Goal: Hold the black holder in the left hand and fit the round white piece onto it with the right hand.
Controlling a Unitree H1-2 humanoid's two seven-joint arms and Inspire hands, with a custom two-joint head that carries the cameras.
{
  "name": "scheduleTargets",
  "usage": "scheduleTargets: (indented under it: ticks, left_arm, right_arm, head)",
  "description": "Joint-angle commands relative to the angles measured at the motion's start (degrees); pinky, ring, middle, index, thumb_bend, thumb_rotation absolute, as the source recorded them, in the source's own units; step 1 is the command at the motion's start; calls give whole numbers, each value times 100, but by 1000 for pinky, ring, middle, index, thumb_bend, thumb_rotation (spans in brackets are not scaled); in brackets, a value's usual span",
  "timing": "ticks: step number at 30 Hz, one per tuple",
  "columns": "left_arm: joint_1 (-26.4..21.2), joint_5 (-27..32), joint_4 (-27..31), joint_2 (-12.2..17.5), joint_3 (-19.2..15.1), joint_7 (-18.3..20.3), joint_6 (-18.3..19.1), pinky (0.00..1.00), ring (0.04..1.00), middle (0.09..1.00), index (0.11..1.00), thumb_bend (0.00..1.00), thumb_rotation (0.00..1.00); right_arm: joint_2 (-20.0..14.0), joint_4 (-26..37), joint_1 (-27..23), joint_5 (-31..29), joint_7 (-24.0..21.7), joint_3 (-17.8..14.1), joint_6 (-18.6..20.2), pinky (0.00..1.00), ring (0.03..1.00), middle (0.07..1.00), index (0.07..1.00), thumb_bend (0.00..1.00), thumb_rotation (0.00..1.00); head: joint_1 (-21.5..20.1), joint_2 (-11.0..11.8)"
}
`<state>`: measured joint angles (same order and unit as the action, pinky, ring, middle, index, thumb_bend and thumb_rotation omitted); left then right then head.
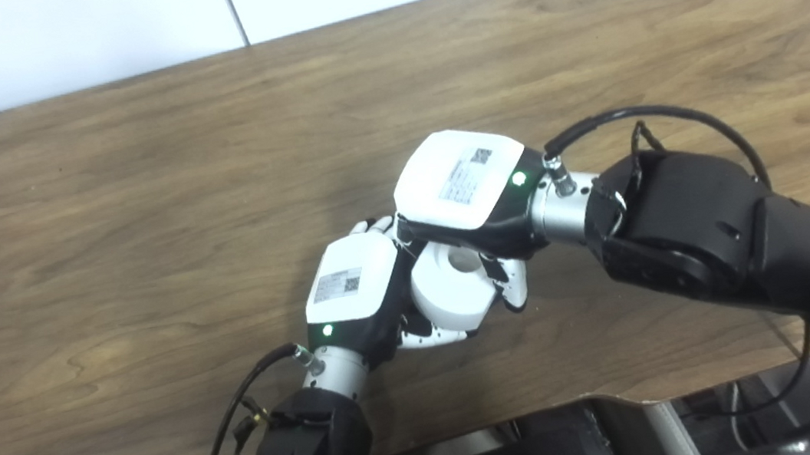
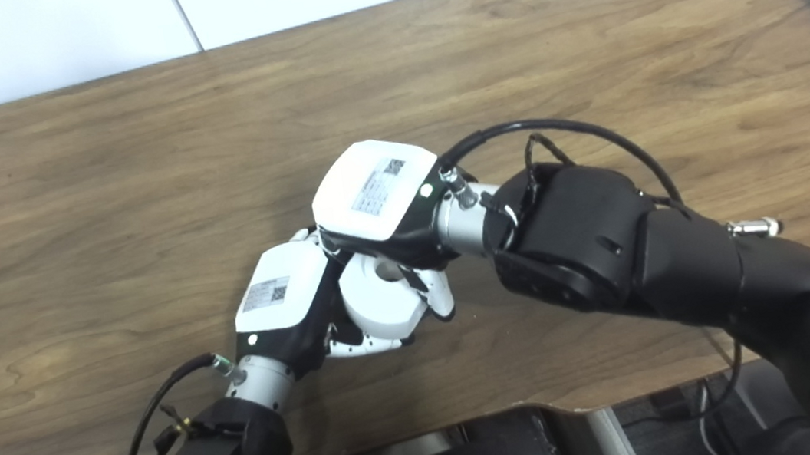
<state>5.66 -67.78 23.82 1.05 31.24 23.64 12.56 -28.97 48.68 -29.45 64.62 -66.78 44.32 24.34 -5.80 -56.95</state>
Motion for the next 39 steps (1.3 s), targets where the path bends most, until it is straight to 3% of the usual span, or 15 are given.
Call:
scheduleTargets:
  ticks: [1,4,30,32,35,39]
  left_arm:
    - [-80,-30,28,-165,162,78,-77,949,912,816,487,514,53]
    - [-84,-58,25,-163,168,92,-72,950,912,814,487,514,53]
    - [-121,-199,-33,-237,179,180,-44,937,906,813,491,516,71]
    - [-125,-201,-49,-240,177,167,-57,936,907,809,491,516,71]
    - [-134,-241,-65,-247,186,163,-63,934,905,807,492,516,72]
    - [-146,-289,-73,-258,194,196,-50,927,903,806,492,516,74]
  right_arm:
    - [-9,-17,5,-48,-599,133,257,845,730,557,480,527,67]
    - [-45,-16,-7,-78,-599,161,256,838,735,630,484,524,132]
    - [-133,-43,-35,-355,-599,0,257,803,717,642,493,523,148]
    - [-135,-43,-63,-396,-599,-21,257,811,742,664,650,786,226]
    - [-115,-26,-56,-420,-599,-89,257,811,763,678,716,891,270]
    - [-51,43,35,-389,-599,-237,257,839,812,716,734,956,292]
  head:
    - [-9,-1]
    - [1,-5]
    - [67,34]
    - [71,40]
    - [85,43]
    - [92,45]
